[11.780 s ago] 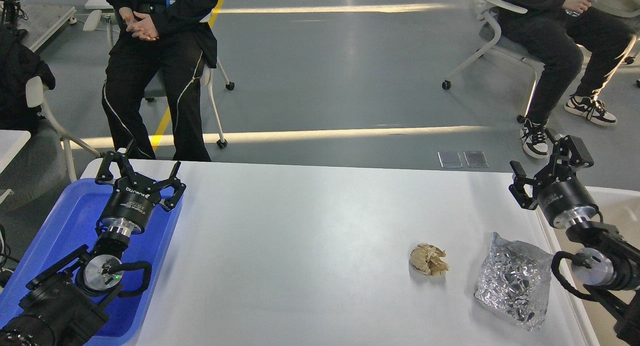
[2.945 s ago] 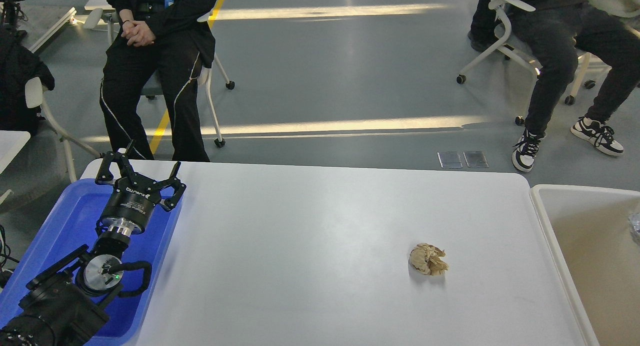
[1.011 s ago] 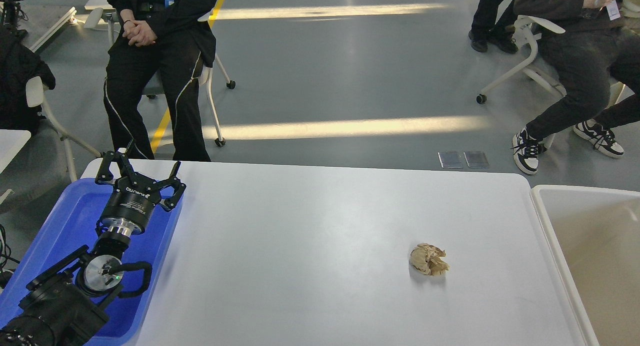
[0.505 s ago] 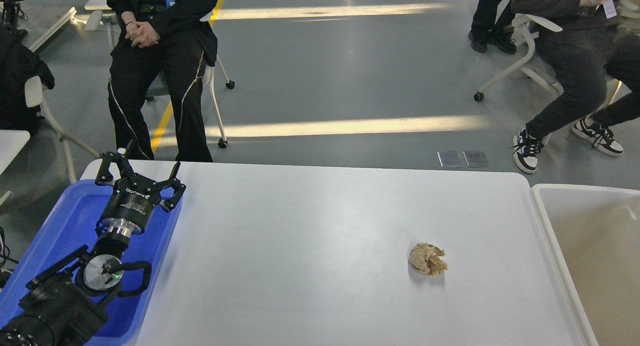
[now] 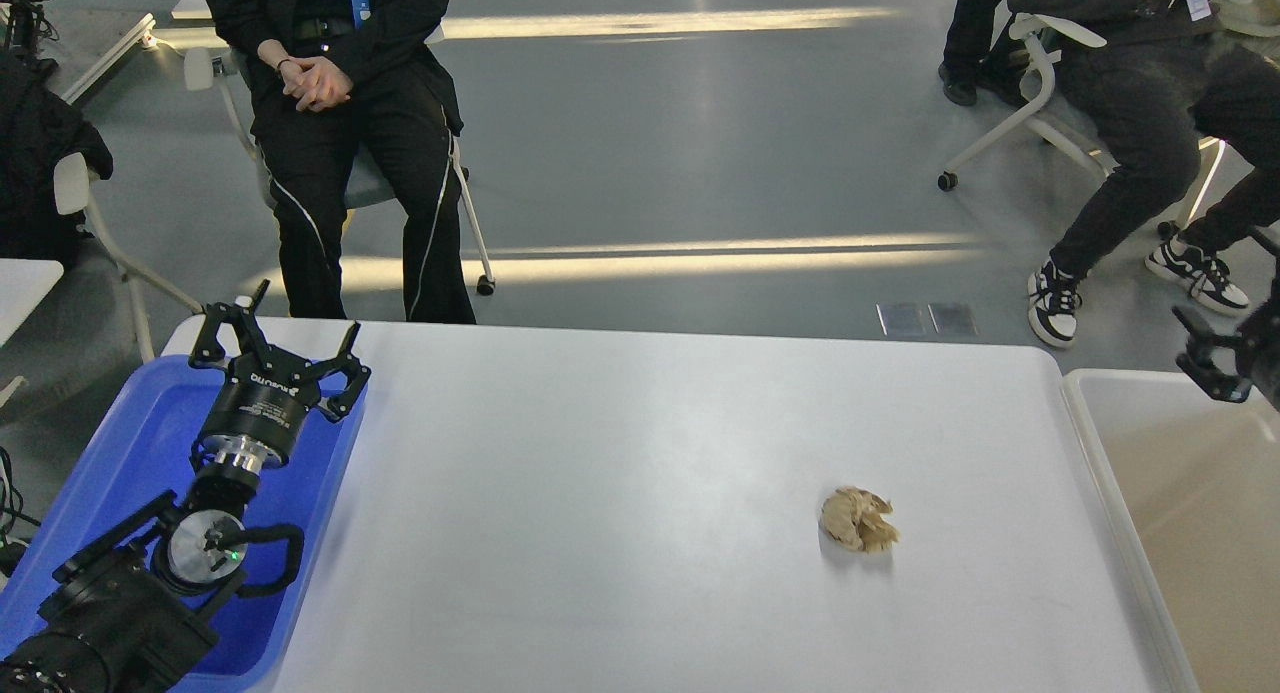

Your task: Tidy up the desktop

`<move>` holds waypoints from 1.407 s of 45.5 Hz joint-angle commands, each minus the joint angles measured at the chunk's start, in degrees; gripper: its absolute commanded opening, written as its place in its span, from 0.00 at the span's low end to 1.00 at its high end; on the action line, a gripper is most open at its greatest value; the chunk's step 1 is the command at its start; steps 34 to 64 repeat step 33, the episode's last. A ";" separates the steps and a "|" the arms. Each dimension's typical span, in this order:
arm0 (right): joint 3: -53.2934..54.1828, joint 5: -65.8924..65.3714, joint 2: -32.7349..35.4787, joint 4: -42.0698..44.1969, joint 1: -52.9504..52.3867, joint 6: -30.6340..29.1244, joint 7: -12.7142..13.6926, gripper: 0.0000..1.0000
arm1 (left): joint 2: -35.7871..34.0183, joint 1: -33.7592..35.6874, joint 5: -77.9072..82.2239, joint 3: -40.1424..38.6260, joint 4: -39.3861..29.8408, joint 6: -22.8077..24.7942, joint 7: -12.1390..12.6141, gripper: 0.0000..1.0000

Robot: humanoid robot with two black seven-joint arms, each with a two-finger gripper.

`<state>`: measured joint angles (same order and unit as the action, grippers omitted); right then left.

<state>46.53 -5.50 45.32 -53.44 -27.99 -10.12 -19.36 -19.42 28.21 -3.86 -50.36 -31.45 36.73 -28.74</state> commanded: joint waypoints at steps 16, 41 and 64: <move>5.33 -8.74 -12.10 -5.97 7.16 5.81 -8.85 1.00 | 0.00 0.00 0.08 0.00 -0.02 0.09 0.00 1.00; 4.36 -8.91 -14.38 -5.18 8.13 11.35 -14.74 1.00 | 0.00 0.00 0.08 0.00 -0.02 0.09 0.00 1.00; 4.36 -8.91 -14.38 -5.18 8.13 11.35 -14.74 1.00 | 0.00 0.00 0.08 0.00 -0.02 0.09 0.00 1.00</move>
